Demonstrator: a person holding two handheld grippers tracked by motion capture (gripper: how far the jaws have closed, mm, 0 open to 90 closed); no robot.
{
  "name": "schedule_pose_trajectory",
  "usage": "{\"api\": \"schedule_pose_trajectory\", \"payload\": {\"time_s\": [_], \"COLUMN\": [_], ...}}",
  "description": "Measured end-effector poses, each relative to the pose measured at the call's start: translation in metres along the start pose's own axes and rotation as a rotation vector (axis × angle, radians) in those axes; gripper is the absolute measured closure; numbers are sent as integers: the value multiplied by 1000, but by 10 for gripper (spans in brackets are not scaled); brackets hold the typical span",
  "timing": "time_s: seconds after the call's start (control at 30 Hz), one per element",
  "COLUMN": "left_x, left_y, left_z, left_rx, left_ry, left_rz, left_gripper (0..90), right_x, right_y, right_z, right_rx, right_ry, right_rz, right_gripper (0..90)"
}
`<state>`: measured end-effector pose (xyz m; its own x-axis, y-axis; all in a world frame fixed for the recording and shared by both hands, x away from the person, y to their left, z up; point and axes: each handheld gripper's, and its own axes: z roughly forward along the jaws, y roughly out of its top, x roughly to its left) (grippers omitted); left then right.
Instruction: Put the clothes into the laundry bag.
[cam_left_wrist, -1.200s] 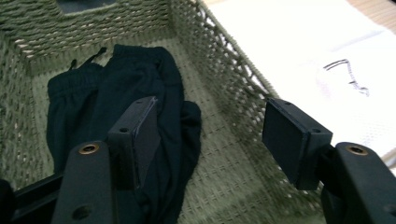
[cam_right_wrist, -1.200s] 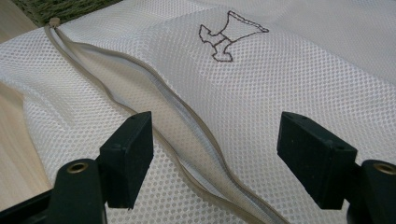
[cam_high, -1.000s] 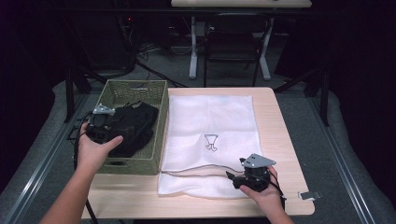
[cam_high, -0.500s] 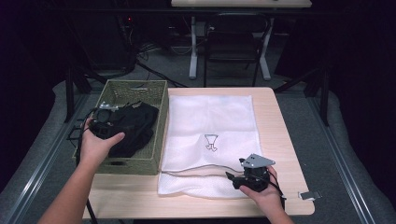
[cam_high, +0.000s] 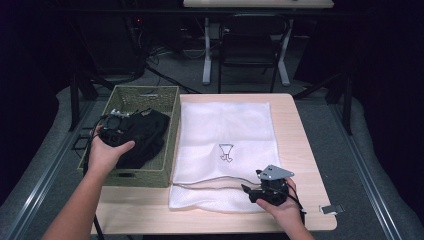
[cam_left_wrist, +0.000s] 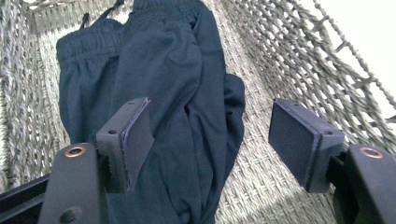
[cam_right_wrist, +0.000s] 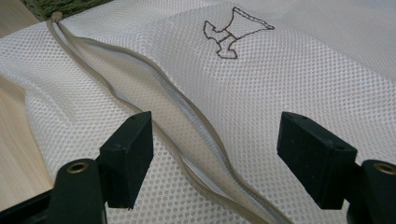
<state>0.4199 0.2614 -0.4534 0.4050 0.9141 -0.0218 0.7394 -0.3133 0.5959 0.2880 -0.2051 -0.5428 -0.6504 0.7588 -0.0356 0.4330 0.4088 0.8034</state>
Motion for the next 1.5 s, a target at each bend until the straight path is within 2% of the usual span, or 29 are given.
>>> {"api": "schedule_pose_trajectory", "payload": {"time_s": [0.5, 0.7, 1.5], "left_x": [5, 6, 10], "left_y": [2, 2, 4], "left_z": [23, 34, 65], "left_rx": [82, 133, 238], "left_ry": [10, 26, 41], "left_rz": [-3, 6, -1], "left_gripper": [301, 301, 296], "right_x": [0, 1, 0], "right_y": [0, 0, -1], "right_z": [1, 1, 2], "right_rx": [3, 8, 10], "right_ry": [3, 4, 8], "right_rz": [1, 2, -3], "right_gripper": [268, 268, 268]}}
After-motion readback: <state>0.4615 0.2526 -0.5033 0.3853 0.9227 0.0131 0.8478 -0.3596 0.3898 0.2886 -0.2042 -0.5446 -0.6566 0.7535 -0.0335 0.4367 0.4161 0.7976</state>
